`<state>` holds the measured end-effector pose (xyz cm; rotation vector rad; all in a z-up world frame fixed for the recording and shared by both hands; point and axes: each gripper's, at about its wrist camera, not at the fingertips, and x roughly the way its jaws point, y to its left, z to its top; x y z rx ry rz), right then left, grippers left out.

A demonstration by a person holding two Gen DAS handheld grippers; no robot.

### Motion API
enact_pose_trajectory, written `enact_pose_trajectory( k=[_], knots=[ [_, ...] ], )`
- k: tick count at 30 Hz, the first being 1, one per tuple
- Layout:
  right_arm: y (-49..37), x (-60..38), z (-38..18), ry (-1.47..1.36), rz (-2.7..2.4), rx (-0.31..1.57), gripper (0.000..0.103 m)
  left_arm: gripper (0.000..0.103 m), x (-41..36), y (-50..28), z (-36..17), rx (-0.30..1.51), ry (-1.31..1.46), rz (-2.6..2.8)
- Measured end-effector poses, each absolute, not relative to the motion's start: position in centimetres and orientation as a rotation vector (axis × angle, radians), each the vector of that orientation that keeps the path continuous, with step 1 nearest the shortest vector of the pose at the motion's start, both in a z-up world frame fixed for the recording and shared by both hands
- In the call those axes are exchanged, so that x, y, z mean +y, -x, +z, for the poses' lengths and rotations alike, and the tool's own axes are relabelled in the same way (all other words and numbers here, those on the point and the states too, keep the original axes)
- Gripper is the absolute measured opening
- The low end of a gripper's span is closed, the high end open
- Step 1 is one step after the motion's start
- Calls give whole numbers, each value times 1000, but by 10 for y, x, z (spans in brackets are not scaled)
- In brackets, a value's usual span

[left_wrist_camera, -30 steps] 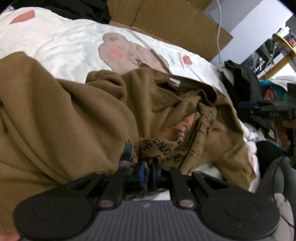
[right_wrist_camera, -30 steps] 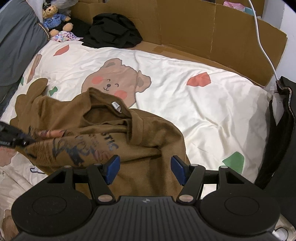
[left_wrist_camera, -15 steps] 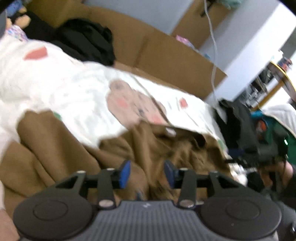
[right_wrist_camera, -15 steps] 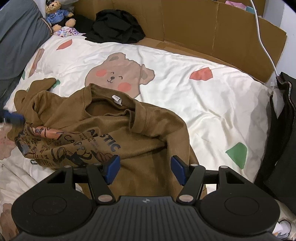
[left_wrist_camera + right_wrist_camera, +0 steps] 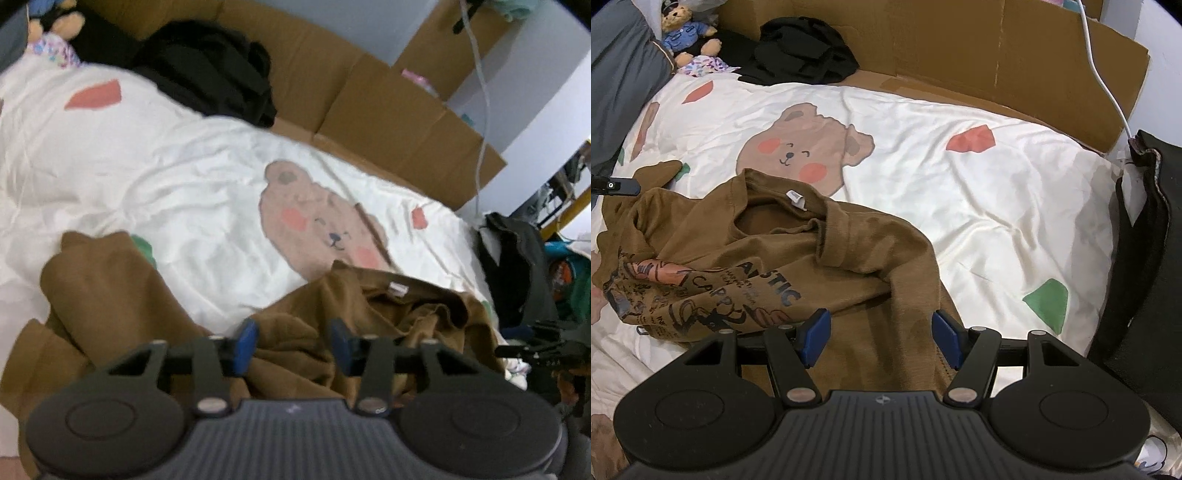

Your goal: Fold clothes

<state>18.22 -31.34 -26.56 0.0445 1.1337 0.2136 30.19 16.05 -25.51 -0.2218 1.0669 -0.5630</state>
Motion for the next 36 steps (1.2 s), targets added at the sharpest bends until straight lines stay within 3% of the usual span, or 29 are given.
enact_pose_trajectory(
  k=[5,7,10,32,35,36],
  knots=[
    [-185,-317,-273,-51,211,1151,66,37,153,-309,-266,1096,200,-563],
    [-186,-318,-276,-52,214,1157,66,24,150,-310,-272,1119,197,-567],
    [-187,-319,-281,-54,218,1163,66,20,147,-312,-276,1136,178,-563],
    [-160,-356,-280,-104,151,1180,65,13,176,-312,-261,1069,250,-506],
    [-159,-361,-278,-111,144,1174,62,13,177,-312,-264,1074,248,-503],
    [-159,-364,-277,-115,143,1174,53,13,176,-312,-264,1075,244,-504]
  ],
)
